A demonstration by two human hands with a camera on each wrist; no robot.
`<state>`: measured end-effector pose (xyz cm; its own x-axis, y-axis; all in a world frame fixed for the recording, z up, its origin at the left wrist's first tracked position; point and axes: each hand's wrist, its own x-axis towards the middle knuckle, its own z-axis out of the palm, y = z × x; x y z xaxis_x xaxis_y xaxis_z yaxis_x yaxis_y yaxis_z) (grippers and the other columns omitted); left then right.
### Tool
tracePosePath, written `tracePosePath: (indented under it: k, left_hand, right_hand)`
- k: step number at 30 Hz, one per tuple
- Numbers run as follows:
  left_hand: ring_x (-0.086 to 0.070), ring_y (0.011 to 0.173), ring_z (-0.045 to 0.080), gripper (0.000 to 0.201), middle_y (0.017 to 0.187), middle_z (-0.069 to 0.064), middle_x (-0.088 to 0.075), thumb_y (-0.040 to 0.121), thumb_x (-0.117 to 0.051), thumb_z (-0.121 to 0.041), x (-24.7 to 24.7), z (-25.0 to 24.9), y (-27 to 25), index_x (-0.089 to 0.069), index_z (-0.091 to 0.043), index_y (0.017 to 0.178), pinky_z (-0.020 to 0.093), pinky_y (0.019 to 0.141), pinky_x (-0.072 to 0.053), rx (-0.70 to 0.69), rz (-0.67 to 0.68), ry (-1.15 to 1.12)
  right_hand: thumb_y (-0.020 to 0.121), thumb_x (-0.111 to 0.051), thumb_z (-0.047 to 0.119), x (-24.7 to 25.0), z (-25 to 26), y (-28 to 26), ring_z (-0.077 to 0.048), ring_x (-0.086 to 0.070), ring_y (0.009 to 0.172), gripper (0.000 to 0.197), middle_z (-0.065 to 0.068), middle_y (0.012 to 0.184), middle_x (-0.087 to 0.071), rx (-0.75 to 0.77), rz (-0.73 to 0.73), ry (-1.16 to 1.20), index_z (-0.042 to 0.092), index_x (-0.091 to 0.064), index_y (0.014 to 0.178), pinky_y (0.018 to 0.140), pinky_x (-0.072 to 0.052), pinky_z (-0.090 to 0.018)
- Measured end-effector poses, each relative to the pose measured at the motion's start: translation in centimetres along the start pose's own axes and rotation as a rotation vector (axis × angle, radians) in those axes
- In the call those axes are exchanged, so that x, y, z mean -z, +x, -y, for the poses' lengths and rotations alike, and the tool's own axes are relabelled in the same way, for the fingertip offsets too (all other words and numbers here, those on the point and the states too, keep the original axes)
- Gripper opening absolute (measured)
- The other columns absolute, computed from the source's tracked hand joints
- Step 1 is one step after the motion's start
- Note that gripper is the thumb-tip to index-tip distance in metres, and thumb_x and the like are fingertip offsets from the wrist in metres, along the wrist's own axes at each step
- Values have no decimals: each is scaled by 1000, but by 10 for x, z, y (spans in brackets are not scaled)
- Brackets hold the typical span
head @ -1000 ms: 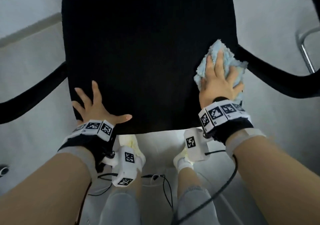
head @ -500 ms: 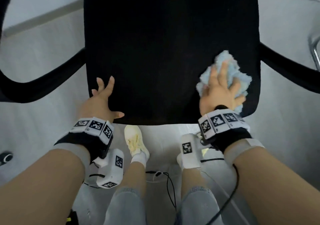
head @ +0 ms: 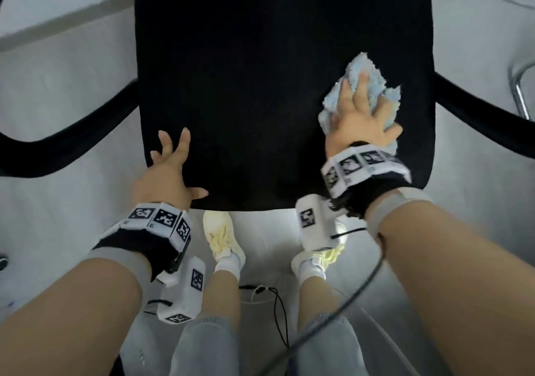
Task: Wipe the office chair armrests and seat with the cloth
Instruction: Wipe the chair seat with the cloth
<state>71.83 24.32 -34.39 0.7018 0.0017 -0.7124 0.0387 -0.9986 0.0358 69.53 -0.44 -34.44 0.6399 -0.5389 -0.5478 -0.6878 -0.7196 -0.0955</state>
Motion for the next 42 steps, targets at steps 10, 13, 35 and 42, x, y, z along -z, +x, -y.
tracePosePath:
  k: [10,13,35,42]
  left_hand:
    - [-7,144,35,107,157,5,17,76,-72,-22,2,-12,1,9,-32,146,51,107,-31,42,28,86]
    - [-4,143,39,106,156,9,18,77,-70,-19,1,-19,1,9,-28,147,51,108,-30,51,39,69]
    - [9,139,48,124,151,19,27,67,-72,-52,3,-50,10,17,-17,145,59,107,-28,181,101,-25]
    - [6,141,44,118,154,10,24,67,-72,-53,2,-40,8,12,-25,146,54,109,-26,120,108,-38]
  right_hand:
    - [92,-42,30,-39,39,-22,-31,-11,138,63,5,156,-3,718,132,-279,39,-7,144,109,-13,-52]
    - [88,-45,25,-6,11,19,-34,-12,136,73,7,156,-1,351,30,-242,46,1,142,104,-17,-54]
    - [95,-36,39,-9,-1,-8,-27,-9,138,62,15,155,10,599,44,-364,40,3,143,105,-16,-52]
    - [92,-38,27,3,1,22,-35,-9,138,65,11,156,9,39,-104,-32,41,0,143,106,-17,-56]
